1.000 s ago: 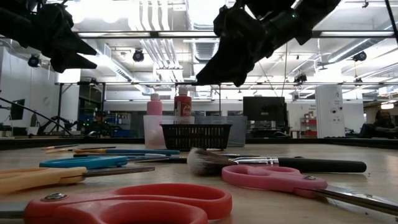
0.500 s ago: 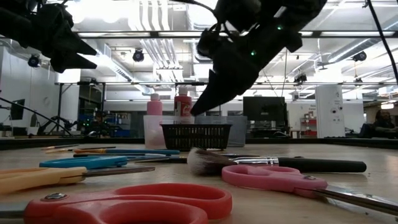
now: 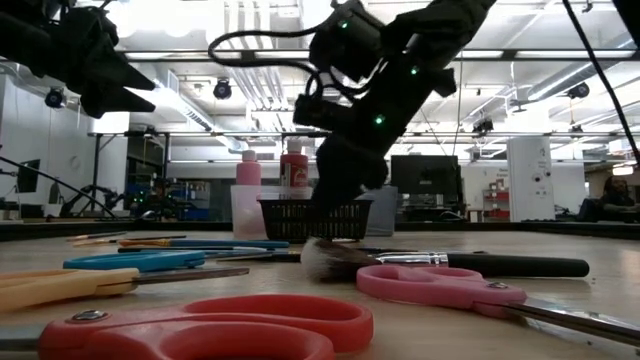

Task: Pick & Place Paint Supplies
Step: Put the black paint brush into the gray bin

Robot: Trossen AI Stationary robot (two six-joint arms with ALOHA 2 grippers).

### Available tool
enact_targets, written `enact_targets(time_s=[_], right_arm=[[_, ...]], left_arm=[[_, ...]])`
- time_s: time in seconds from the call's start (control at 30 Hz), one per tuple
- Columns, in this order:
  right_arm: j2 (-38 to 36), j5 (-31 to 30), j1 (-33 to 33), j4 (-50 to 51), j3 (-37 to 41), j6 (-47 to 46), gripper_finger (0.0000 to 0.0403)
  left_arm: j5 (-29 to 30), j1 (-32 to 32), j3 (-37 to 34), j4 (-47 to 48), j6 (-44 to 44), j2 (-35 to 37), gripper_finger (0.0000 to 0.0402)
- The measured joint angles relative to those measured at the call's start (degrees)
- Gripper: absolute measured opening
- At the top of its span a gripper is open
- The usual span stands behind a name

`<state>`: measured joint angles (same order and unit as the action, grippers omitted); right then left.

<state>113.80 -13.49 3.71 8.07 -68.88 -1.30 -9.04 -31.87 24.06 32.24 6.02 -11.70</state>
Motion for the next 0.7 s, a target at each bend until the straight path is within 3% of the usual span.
enact_targets(time_s=[0.7], right_arm=[[2.8, -0.4, -3.3, 0.2, -2.4, -0.2, 0.0109]], left_arm=[[0.0, 0.0, 0.0, 1.7, 0.0, -0.2, 0.0311]])
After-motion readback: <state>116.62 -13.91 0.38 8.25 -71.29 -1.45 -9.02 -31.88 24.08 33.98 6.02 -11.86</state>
